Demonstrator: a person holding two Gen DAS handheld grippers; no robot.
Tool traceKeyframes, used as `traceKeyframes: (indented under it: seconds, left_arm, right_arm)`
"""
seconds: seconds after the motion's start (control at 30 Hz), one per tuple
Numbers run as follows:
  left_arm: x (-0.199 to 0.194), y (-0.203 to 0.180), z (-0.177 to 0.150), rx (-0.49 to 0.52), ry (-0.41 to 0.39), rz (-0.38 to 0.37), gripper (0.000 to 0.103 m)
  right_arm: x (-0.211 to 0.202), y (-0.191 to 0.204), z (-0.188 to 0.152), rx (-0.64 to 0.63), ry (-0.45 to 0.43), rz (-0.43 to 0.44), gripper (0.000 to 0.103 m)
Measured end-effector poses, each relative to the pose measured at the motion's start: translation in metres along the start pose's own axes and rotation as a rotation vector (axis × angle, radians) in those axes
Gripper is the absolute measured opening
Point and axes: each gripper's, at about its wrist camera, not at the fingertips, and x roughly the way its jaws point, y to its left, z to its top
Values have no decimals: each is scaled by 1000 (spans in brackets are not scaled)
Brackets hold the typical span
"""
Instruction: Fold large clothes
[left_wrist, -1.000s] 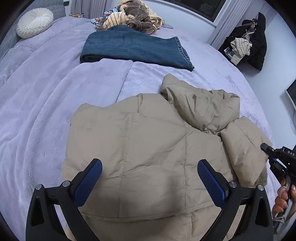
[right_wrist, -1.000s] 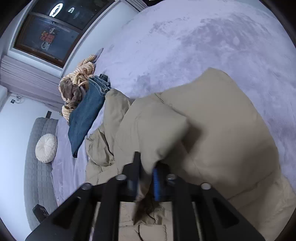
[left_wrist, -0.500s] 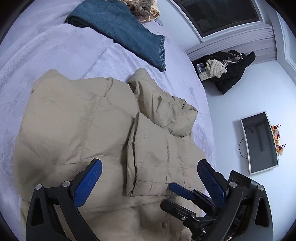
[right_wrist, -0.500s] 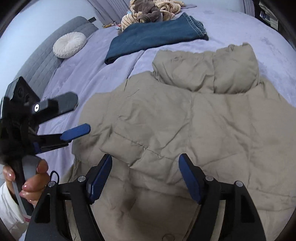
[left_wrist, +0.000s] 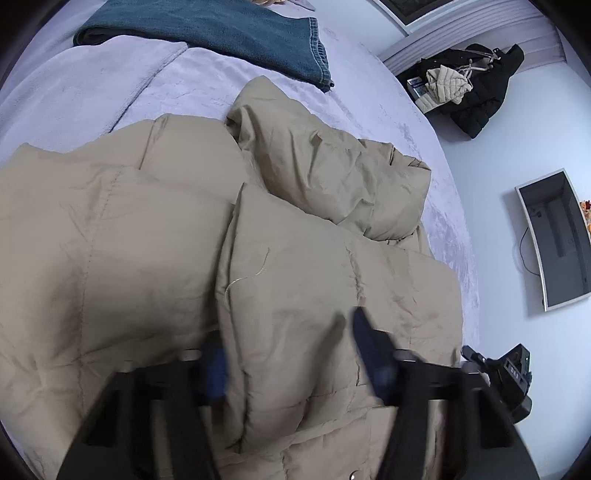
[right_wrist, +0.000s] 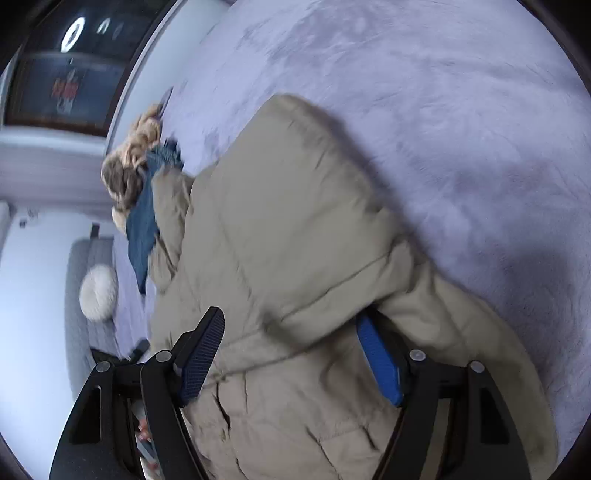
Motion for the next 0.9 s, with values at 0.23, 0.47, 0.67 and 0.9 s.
traceKeyframes:
  seconds: [0.23, 0.47, 0.67, 0.9]
  left_arm:
    - [-20, -1, -24, 97, -74, 125, 14]
    - [2, 7, -25, 125, -65, 220, 15]
    - [-33, -7, -32, 199, -157, 386, 70]
    - [-54, -26, -22, 268, -169, 312, 31]
  right_arm:
    - [-5, 27, 19, -173, -51, -74, 5]
    - [30, -3, 20, -136, 0, -151, 5]
    - [7, 6, 15, -182, 60, -172, 32]
    - [-40, 42, 4, -427, -104, -285, 7]
